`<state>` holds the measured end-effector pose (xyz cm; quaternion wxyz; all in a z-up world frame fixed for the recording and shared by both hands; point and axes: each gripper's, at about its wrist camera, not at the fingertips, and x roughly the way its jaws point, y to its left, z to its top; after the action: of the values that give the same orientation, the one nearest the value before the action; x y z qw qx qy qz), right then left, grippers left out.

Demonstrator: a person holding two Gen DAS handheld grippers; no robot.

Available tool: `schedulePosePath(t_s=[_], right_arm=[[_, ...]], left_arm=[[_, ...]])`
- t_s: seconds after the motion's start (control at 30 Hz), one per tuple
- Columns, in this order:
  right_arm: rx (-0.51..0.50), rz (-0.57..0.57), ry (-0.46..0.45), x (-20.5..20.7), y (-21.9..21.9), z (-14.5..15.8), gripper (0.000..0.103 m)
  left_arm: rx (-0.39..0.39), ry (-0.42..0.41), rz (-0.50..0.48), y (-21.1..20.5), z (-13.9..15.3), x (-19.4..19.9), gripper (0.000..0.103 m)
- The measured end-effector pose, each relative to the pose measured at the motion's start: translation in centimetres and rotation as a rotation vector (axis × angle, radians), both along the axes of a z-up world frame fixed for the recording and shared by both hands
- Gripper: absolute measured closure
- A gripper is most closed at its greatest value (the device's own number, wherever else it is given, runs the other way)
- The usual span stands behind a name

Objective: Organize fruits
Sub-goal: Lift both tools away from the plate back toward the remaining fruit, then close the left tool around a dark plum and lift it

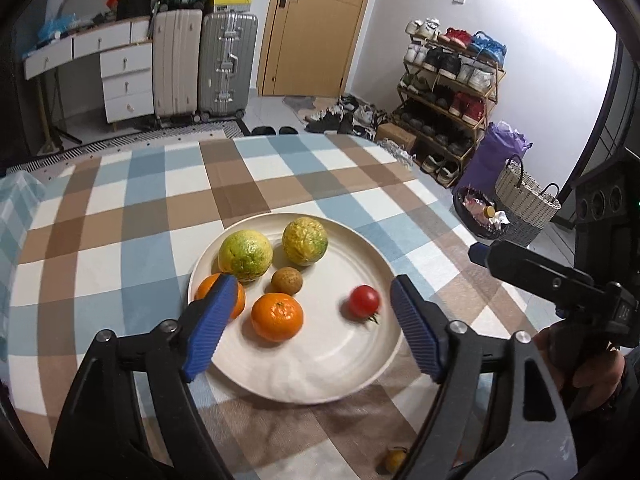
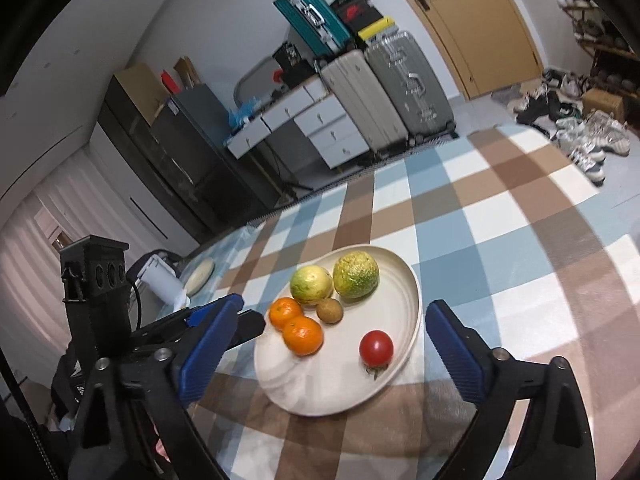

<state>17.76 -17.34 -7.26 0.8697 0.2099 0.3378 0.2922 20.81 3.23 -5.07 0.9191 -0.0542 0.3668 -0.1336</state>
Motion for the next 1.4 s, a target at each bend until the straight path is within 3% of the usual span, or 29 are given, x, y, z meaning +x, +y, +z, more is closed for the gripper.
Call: schedulePosePath(t_s=[0.23,0.4,0.83,1.1,1.4], right_arm=[[0.008,-0.02,-0.062,-3.9,-1.0,2.2,0.0],[0.002,-0.009,-0.096,-6.7,-0.9,3.2,0.0],[-0.066,-0.014,-0.163,-12.5,-0.3,4.1,0.0],[-0.161,-0.018,-0.224,-15.8,0.6,4.4,0.0],[-0.235,-0.01,-0.23,-18.3,1.7,3.0,0.0]], left_arm=[[0.02,-0.051,0.011,-0.6,2.4,-4.2,0.019],[0.014,-0.068,0.016,-0.8,3.4,-7.0,0.003],[0.015,-0.136,0.078,-0.3,4.7,-14.1,0.001],[-0.005,-0.11,0.099,0.3,3.7,-16.8,0.001],[-0.022,-0.04,0.087,0.5,0.4,-18.4,0.001]])
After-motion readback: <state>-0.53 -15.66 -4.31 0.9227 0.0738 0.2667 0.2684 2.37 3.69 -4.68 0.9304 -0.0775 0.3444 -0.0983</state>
